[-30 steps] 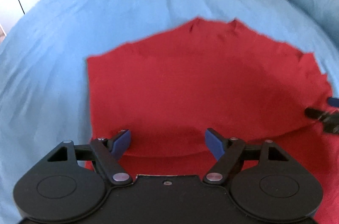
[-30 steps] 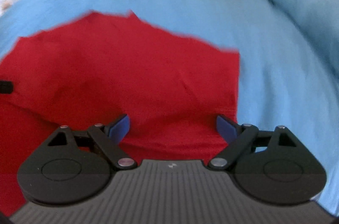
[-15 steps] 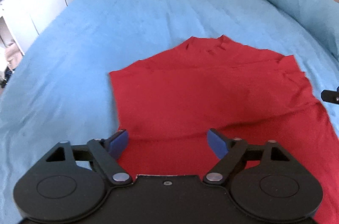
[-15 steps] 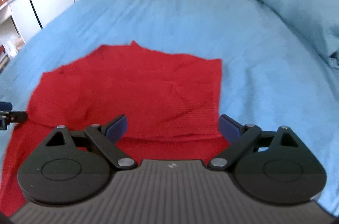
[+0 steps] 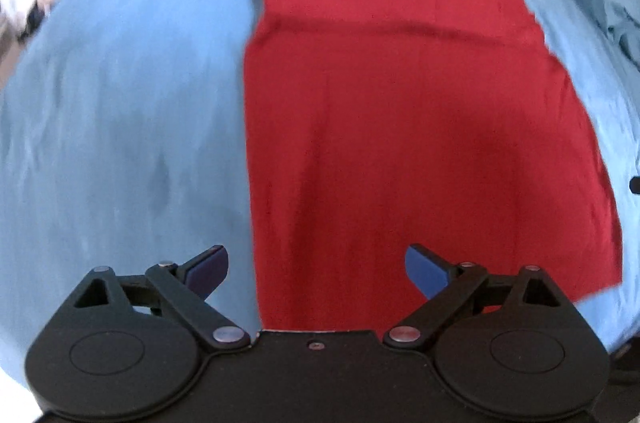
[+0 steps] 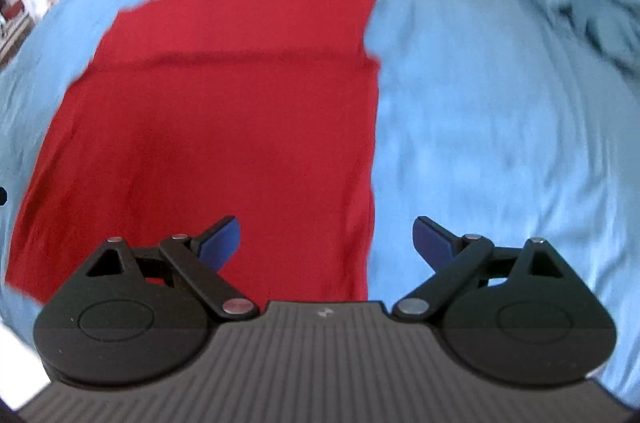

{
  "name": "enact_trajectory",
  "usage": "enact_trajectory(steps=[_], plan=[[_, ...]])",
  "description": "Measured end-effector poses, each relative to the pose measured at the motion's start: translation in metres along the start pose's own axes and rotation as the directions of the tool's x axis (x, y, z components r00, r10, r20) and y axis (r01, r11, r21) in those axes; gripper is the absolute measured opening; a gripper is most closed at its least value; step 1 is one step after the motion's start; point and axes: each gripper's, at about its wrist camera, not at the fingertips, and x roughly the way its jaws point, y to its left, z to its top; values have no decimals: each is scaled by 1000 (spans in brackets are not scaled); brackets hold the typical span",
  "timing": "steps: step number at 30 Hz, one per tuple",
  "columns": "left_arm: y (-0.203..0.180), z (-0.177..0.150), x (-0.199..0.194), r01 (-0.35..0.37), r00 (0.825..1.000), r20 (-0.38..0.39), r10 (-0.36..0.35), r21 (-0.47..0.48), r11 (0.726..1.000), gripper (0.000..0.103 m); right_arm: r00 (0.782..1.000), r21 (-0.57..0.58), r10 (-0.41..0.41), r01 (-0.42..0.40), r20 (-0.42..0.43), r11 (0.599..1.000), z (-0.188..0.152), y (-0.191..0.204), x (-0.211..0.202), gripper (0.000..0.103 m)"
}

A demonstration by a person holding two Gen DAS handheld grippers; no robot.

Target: Fold small clothes

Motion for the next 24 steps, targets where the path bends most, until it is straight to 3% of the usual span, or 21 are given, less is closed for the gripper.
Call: enact_trajectory(steps=[4, 7, 10, 14, 20, 24], plan=[[8, -29, 20, 4, 997, -74, -7, -38, 999, 93, 997, 20, -15, 16, -74, 1000, -41, 9, -1, 103], [13, -44, 31, -28, 993, -116, 18, -86, 996, 82, 989, 48, -22, 29, -143, 998, -64, 15, 9, 103], [8, -50, 38, -58, 992, -117, 50, -68, 996, 80, 981, 58, -41, 53, -191, 997, -78, 17, 22, 103], [-1, -54, 40, -55, 993, -104, 51, -40, 998, 75, 973, 74, -35, 53, -227, 996, -86, 21, 32, 92], [-23, -55, 43, -53, 994, -93, 54, 14, 998, 56, 965, 142, -41, 81, -260, 987, -97, 15, 35, 84], [-25, -54, 44, -44, 994, -100, 44, 4, 999, 54, 963, 171, -32, 81, -268, 982, -99, 14, 32, 81]])
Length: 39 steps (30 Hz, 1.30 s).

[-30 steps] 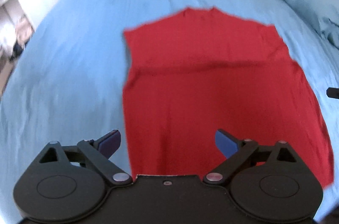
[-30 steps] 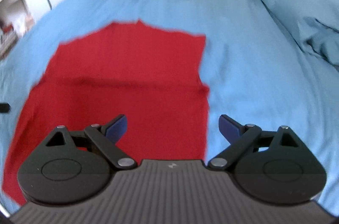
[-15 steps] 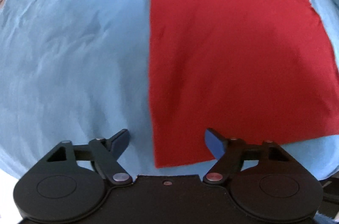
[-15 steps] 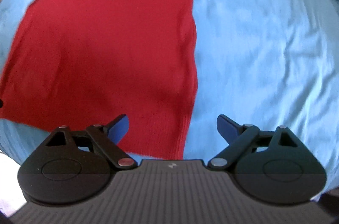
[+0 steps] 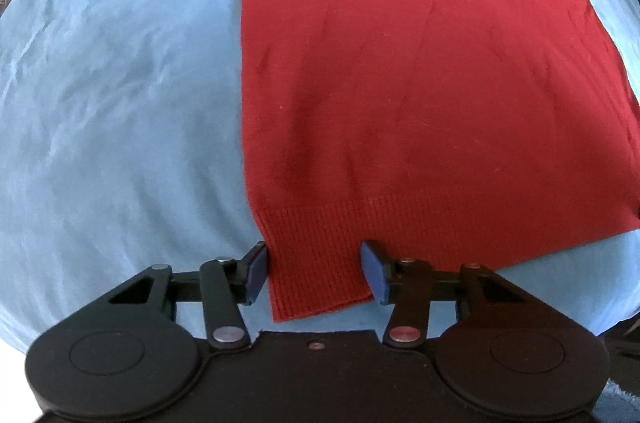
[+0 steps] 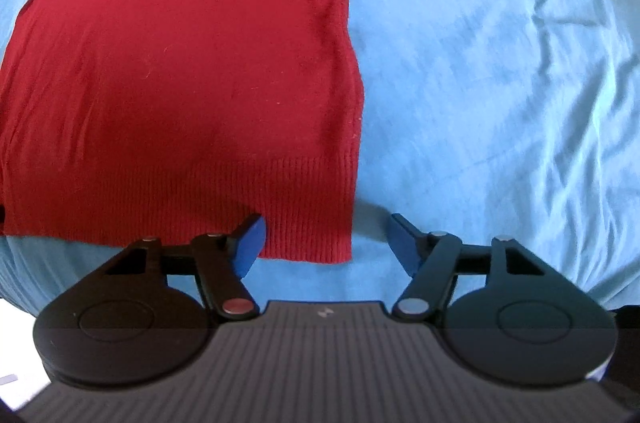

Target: Fold small clothes

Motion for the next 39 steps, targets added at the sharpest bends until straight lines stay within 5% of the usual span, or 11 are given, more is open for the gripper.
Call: enact_trajectory(steps=[9, 16, 19, 24, 29, 35, 39], plan=[[2, -2, 2, 20, 999, -26, -20, 14, 1000, 55, 999, -22, 34, -34, -28, 999, 10, 2, 9, 54], [19, 6, 5, 55, 998, -43, -56, -26, 998, 59, 998, -19, 38, -38, -47, 999, 16, 6, 10, 48], [23, 7, 4, 75, 996, -55, -76, -29, 997, 50, 998, -15, 41, -42, -44, 999, 23, 6, 16, 46], [34, 10, 2, 104, 991, -74, -109, -72, 992, 17, 998, 31, 51, -50, -36, 998, 20, 0, 14, 46], [27, 10, -3, 88, 993, -74, -93, -66, 994, 10, 997, 53, 65, -63, -37, 997, 24, -11, 15, 45], [21, 8, -11, 74, 995, -60, -78, -75, 994, 6, 996, 56, 83, -81, -34, 995, 24, -8, 12, 22], [24, 12, -26, 77, 996, -48, -82, -98, 992, 6, 994, 65, 111, -109, -20, 992, 25, -14, 1, 21]])
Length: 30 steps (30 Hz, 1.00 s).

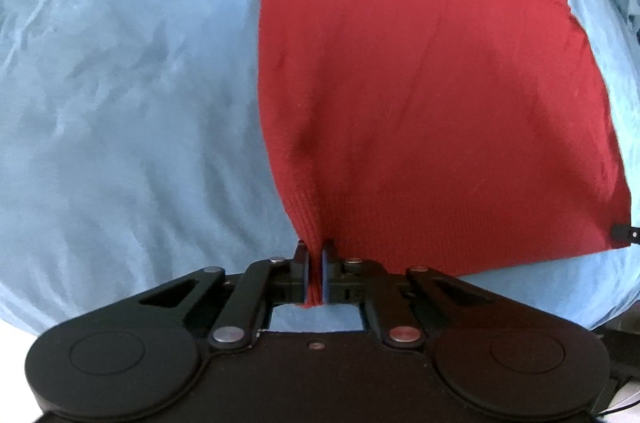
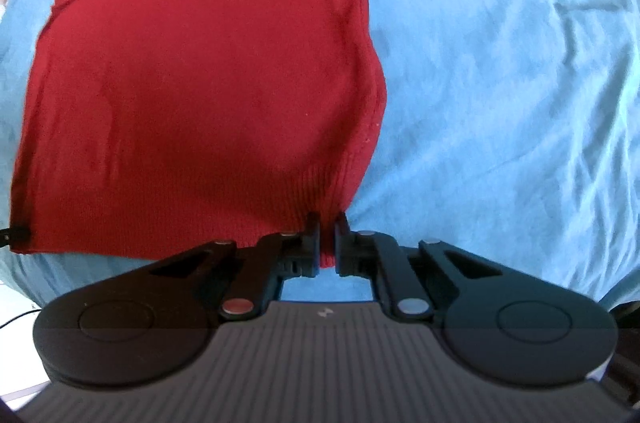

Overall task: Fold small clothes
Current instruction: 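Grasp the sweater hem with the left tool while the right tool grasps the hem, then lift the hem with both tools and fold it toward the collar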

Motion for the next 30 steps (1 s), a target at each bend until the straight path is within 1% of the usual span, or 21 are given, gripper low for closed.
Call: enact_trajectory(steps=[2, 4, 6, 8, 11, 13, 14, 17, 19, 20, 23, 25, 27, 29, 30], plan=[[1, 6, -12, -14, 1000, 17, 14, 0, 1000, 6, 999, 19, 31, -31, 17, 999, 4, -4, -12, 21], [3, 14, -27, 0, 999, 50, 2, -26, 1000, 6, 996, 36, 76, -78, 45, 996, 11, -6, -29, 21], [3, 27, -47, 19, 994, 109, -14, -39, 999, 6, 989, 45, 126, -130, 79, 990, 22, -5, -48, 21], [2, 45, -66, 35, 984, 179, -28, -36, 999, 6, 980, 50, 155, -162, 122, 986, 38, -1, -66, 21], [0, 81, -88, 57, 960, 275, -48, -24, 998, 5, 973, 41, 122, -133, 197, 990, 71, 17, -94, 20], [-1, 111, -99, 75, 940, 335, -68, -8, 997, 5, 956, 60, 142, -162, 258, 985, 96, 19, -109, 20], [-1, 124, -102, 79, 931, 357, -74, -1, 997, 5, 946, 69, 152, -178, 285, 982, 106, 25, -115, 20], [-4, 174, -109, 89, 900, 426, -90, 22, 996, 5, 913, 57, 178, -213, 367, 975, 153, 34, -130, 20], [-2, 208, -106, 80, 882, 465, -82, 25, 997, 5, 890, 47, 190, -230, 414, 972, 189, 43, -133, 20], [-3, 228, -101, 68, 876, 478, -68, 18, 998, 5, 883, 42, 185, -225, 430, 974, 206, 47, -132, 20], [2, 283, -74, 60, 870, 493, -26, -54, 997, 5, 860, 18, 186, -221, 475, 975, 256, 56, -121, 20], [3, 318, -47, 44, 869, 494, 2, -81, 996, 5, 847, 18, 181, -219, 500, 976, 290, 59, -102, 20], [2, 344, -17, 42, 869, 494, 15, -104, 994, 5, 843, 24, 168, -209, 511, 978, 320, 59, -75, 20], [3, 367, 15, 80, 881, 473, 5, -158, 984, 5, 841, 41, 152, -203, 519, 978, 345, 57, -42, 20], [4, 375, 29, 90, 886, 465, 7, -185, 979, 5, 845, 55, 142, -198, 515, 979, 357, 55, -22, 20]])
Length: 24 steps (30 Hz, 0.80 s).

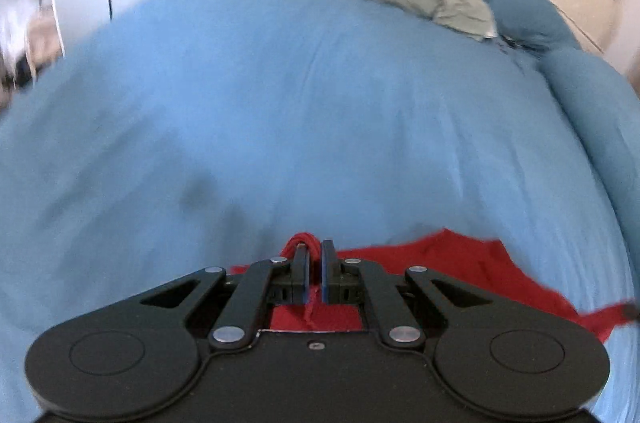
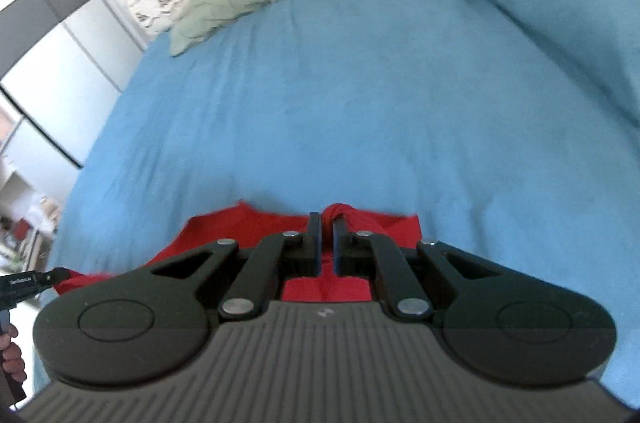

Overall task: Fold small clothes
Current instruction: 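Lift the hem with both tools and fold it toward the collar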

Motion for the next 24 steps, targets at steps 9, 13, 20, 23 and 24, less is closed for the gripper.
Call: enact_trajectory(steps=[9, 13, 20, 23, 24], plan=[[1, 2, 51, -70, 998, -9, 70, -35, 997, 18, 998, 14, -55, 55, -27, 998, -6, -23, 83, 20], [1, 4, 28, -134, 989, 68, 134, -4, 991, 71, 995, -64, -94, 93, -14, 994, -5, -14, 82, 57], [-19, -16, -6, -96, 993, 86, 82, 168, 981, 73, 997, -290, -65, 75, 42, 954, -7, 15, 68, 85], [-29, -32, 3, -59, 998, 24, 55, 207, 977, 73, 996, -415, -84, 77, 2, 906, -16, 35, 84, 84], [-32, -38, 6, -45, 999, 9, 44, 208, 977, 73, 995, -439, -94, 78, -15, 895, -18, 39, 91, 78]])
